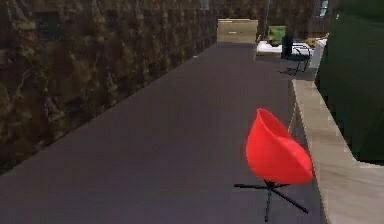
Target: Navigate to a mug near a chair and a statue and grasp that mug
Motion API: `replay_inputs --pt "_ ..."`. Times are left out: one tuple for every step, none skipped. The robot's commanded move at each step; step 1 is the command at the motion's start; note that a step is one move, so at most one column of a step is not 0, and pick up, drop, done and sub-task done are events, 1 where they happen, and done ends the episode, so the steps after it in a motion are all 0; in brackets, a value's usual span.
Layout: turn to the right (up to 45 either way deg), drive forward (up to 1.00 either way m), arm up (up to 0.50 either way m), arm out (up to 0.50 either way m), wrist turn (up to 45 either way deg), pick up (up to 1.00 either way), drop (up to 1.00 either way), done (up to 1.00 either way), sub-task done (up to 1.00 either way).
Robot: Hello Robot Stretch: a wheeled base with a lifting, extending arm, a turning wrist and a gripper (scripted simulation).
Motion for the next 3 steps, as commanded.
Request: replay_inputs --pt "0.0 1.00 0.00 0.00 0.0 0.00 0.00 0.00 0.00" --pt "0.0 0.25 0.00 0.00 0.0 0.00 0.00 0.00 0.00" --pt "18.0 0.00 0.00 0.00 0.0 0.00 0.00 0.00 0.00"
